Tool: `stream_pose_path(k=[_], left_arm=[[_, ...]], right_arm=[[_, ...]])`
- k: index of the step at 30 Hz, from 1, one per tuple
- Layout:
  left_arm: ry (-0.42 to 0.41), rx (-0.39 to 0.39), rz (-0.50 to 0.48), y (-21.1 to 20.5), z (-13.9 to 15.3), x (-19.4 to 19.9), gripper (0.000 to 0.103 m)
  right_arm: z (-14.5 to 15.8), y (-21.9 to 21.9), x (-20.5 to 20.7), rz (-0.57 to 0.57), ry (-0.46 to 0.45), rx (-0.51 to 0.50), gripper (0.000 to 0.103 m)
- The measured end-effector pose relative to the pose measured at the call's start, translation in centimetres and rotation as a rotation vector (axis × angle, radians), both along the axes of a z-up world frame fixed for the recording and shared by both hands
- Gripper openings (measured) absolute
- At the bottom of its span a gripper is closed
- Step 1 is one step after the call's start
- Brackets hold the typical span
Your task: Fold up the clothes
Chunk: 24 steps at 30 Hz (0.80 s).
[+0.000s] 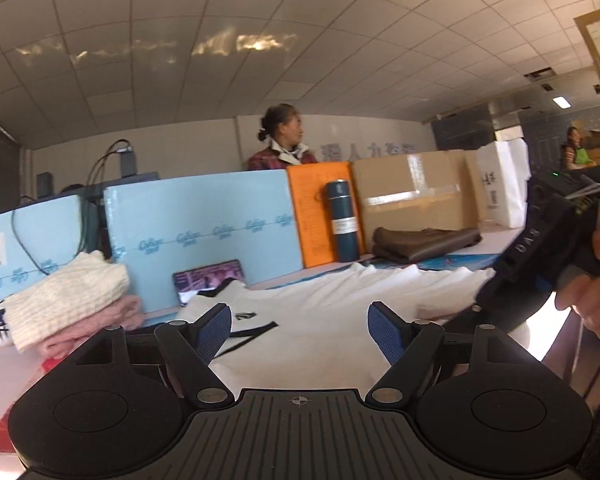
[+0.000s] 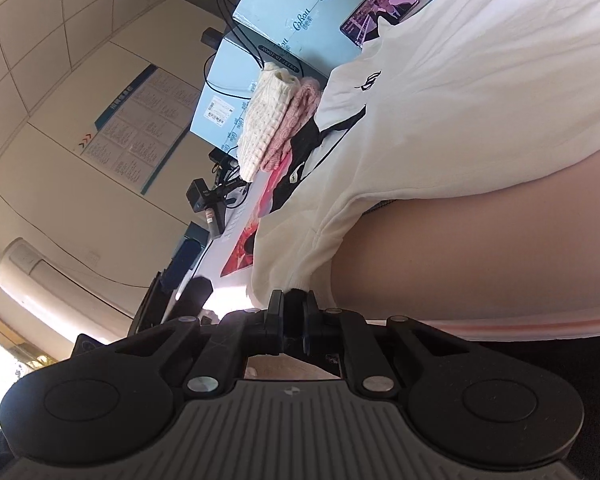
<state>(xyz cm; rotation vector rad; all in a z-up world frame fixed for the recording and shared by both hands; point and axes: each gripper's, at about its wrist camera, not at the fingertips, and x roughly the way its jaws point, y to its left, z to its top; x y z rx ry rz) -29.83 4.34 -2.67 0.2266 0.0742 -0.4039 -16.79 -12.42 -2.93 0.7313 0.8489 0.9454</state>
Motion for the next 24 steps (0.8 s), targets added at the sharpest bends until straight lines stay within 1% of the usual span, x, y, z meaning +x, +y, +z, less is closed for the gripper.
stream_pose_path(k=[1, 2, 3, 7, 8, 9, 10, 11, 12, 13, 15, 16, 17, 19, 20, 22, 24], left_arm=[[0.026, 0.003, -0.048, -1.0, -0.5, 0.0, 0.077], [0.046, -0.005, -0.073, -1.7, -1.1, 0.1, 0.077], [0.058, -0.006, -0.072, -2.3, -1.7, 0.4, 0.078], [0.062, 0.042, 0.050, -5.2, -4.6, 1.8, 0.077], [0.060, 0.053, 0.088, -5.6, -5.0, 2.0, 0.075], [0.056, 0.055, 0.112, -5.7, -5.2, 2.1, 0.060], [0.056, 0.042, 0.121, -5.5, -4.9, 2.2, 0.047], [0.063, 0.024, 0.128, -5.1, -4.4, 2.2, 0.025], [0.066, 0.004, 0.130, -4.6, -3.8, 2.2, 0.014], [0.061, -0.010, 0.134, -4.1, -3.2, 2.1, 0.011], [0.028, 0.004, 0.160, -3.6, -2.0, 1.7, 0.010], [0.019, 0.010, 0.169, -3.3, -1.6, 1.6, 0.010], [0.018, 0.012, 0.174, -3.0, -1.1, 1.5, 0.010], [0.016, 0.009, 0.178, -2.7, -0.4, 1.8, 0.011], [0.013, 0.011, 0.181, -2.7, -0.2, 1.9, 0.011], [-0.004, 0.023, 0.186, -2.8, 0.3, 2.4, 0.011], [-0.019, 0.041, 0.193, -2.8, 0.8, 2.9, 0.011]], right_arm=[[0.1, 0.0, 0.0, 0.003, -0.001, 0.018, 0.008], [0.3, 0.0, 0.0, 0.005, -0.001, 0.036, 0.008], [0.3, -0.1, 0.0, 0.006, -0.002, 0.053, 0.008], [0.2, -0.8, 0.1, -0.011, 0.013, 0.127, 0.008], [0.3, -1.0, 0.0, -0.016, 0.008, 0.131, 0.008], [0.4, -1.1, 0.0, -0.020, 0.004, 0.136, 0.008], [0.4, -1.3, -0.1, -0.025, -0.001, 0.140, 0.008], [0.6, -1.5, -0.2, -0.027, -0.016, 0.122, 0.008], [0.7, -1.6, -0.3, -0.024, -0.040, 0.095, 0.008], [0.9, -1.8, -0.4, -0.021, -0.064, 0.068, 0.011], [1.7, -2.0, -1.0, -0.027, -0.144, -0.012, 0.019], [2.4, -2.1, -1.4, -0.049, -0.209, -0.075, 0.041], [2.8, -2.4, -1.8, -0.085, -0.287, -0.139, 0.060], [3.7, -2.9, -2.7, -0.156, -0.442, -0.270, 0.062], [3.8, -3.0, -3.0, -0.193, -0.514, -0.368, 0.064], [3.6, -3.2, -3.2, -0.253, -0.620, -0.549, 0.065], [2.9, -3.7, -2.7, -0.271, -0.666, -0.657, 0.066]])
